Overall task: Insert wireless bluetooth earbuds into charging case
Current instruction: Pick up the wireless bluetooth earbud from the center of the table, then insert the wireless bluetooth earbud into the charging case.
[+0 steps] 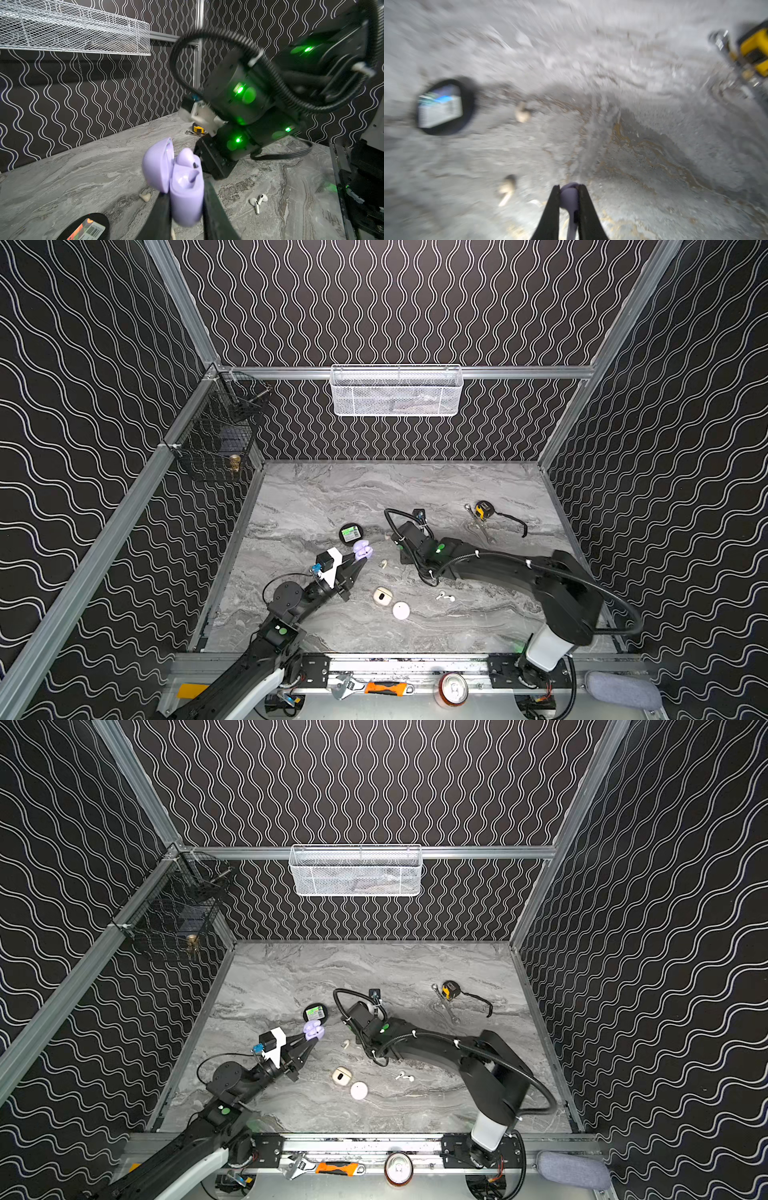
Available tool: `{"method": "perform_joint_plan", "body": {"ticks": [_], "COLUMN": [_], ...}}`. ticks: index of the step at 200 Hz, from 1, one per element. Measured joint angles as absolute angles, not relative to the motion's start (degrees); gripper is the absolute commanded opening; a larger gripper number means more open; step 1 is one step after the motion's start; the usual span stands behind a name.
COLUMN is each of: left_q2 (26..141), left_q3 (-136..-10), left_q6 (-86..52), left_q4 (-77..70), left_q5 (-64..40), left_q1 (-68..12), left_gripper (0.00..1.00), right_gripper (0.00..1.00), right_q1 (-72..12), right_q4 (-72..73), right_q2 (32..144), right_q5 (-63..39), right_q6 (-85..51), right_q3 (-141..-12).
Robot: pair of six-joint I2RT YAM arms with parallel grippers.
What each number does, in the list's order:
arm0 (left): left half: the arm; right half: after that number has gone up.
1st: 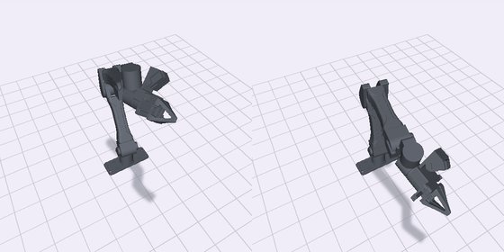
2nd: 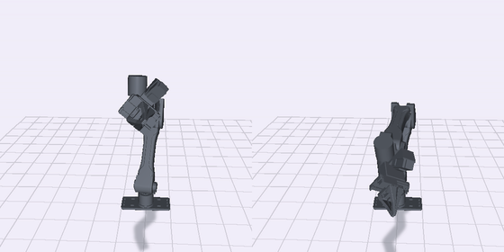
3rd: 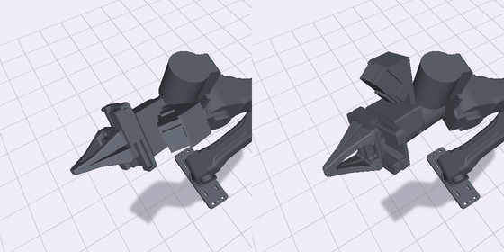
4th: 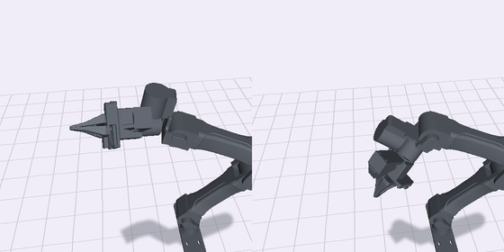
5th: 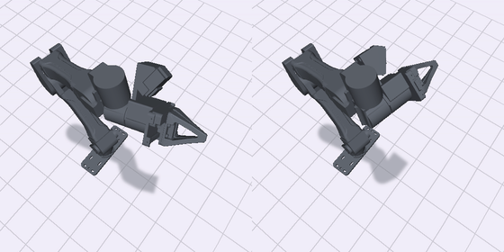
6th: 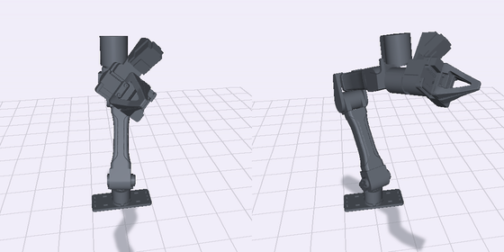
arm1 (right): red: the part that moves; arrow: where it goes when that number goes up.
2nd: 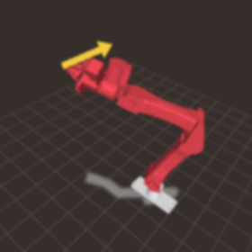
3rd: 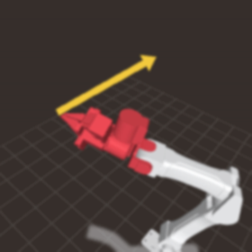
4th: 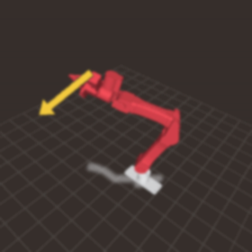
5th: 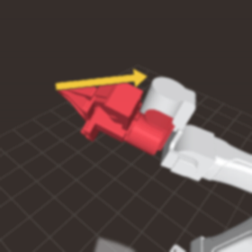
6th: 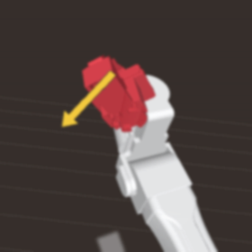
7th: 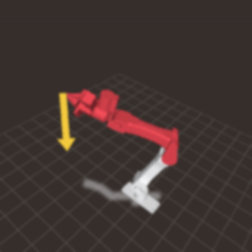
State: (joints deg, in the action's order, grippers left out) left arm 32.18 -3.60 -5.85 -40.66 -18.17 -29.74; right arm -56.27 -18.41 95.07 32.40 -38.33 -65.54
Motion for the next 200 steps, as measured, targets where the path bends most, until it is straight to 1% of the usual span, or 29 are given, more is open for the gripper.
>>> {"method": "perform_joint_plan", "body": {"ticks": [47,91,112,144,174,200], "left_q2": [32.12,31.33,31.88,32.36,32.60,32.64], "left_q3": [-3.36,-3.36,-3.36,-3.16,-2.83,-2.04], "left_q6": [-5.87,-5.87,-5.89,-5.93,-6.09,-6.28], "left_q4": [-40.91,-40.64,-40.86,-41.52,-43.03,-44.71], "left_q5": [-17.15,-16.53,-16.56,-16.82,-17.41,-17.93], "left_q1": [-29.74,-29.74,-29.74,-29.74,-29.74,-29.76], "left_gripper": [0.00,0.00,0.00,0.00,0.00,0.00], "right_gripper": [0.07,0.07,0.08,0.08,0.09,0.10], "right_q1": [-64.01,-70.08,-72.95,-76.69,-79.11,-79.55], "right_q4": [-18.65,-16.58,-11.16,-1.63,9.85,19.62], "right_q2": [87.79,82.04,79.02,77.38,78.24,79.99], "right_q5": [40.05,43.16,42.92,42.22,40.75,39.59], "right_q6": [-37.89,-36.18,-33.61,-29.02,-23.55,-19.75], "right_q3": [-68.38,-67.66,-65.19,-62.43,-59.18,-56.69]}}
